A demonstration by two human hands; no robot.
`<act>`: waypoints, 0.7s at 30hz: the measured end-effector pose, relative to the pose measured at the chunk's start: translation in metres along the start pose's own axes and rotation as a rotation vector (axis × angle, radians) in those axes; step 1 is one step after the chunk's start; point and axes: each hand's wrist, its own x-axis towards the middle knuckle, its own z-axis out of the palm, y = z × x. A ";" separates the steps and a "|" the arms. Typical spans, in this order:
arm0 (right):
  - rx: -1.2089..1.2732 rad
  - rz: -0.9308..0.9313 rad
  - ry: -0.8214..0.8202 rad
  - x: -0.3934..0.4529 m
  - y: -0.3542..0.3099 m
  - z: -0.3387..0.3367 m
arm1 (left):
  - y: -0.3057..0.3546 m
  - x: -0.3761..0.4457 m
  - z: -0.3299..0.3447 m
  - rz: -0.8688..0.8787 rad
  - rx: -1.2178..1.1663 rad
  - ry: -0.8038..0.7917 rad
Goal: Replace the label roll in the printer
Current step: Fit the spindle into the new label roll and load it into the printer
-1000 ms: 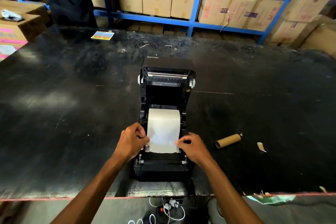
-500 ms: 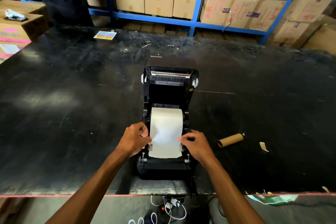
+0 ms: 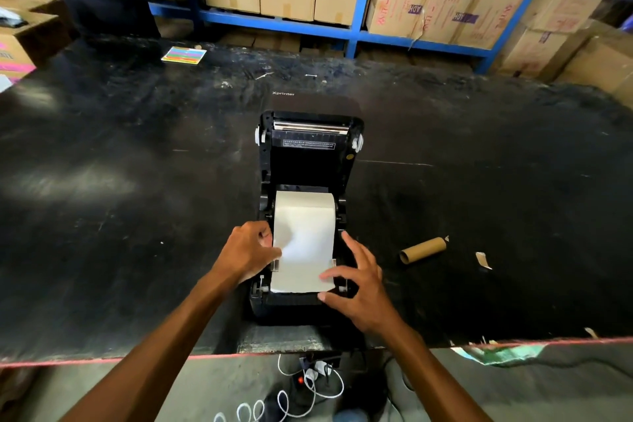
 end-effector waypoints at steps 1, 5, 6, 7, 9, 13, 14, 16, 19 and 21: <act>0.004 0.010 -0.002 0.001 0.001 0.001 | 0.000 -0.001 0.000 0.000 -0.006 -0.004; -0.001 0.018 0.048 0.003 0.002 0.005 | -0.005 -0.013 0.002 0.071 -0.031 0.102; -0.012 0.009 0.067 0.002 0.002 0.006 | -0.007 -0.020 0.003 0.150 -0.033 0.147; -0.021 -0.003 0.084 0.001 0.001 0.007 | -0.010 -0.027 0.003 0.251 -0.027 0.147; -0.021 -0.014 0.107 -0.004 0.000 0.007 | -0.015 -0.043 0.004 0.430 0.074 0.012; -0.039 -0.045 0.091 -0.020 0.001 0.004 | -0.029 -0.061 0.012 0.632 0.322 0.045; -0.047 -0.060 0.080 -0.025 0.002 0.004 | -0.030 -0.066 0.013 0.633 0.322 0.073; -0.053 -0.078 0.060 -0.034 0.005 0.005 | -0.034 -0.077 0.016 0.621 0.310 0.083; -0.062 -0.111 0.042 -0.047 0.009 0.008 | -0.040 -0.097 0.022 0.586 0.308 0.086; -0.093 -0.129 0.034 -0.057 0.009 0.011 | -0.042 -0.110 0.025 0.572 0.293 0.105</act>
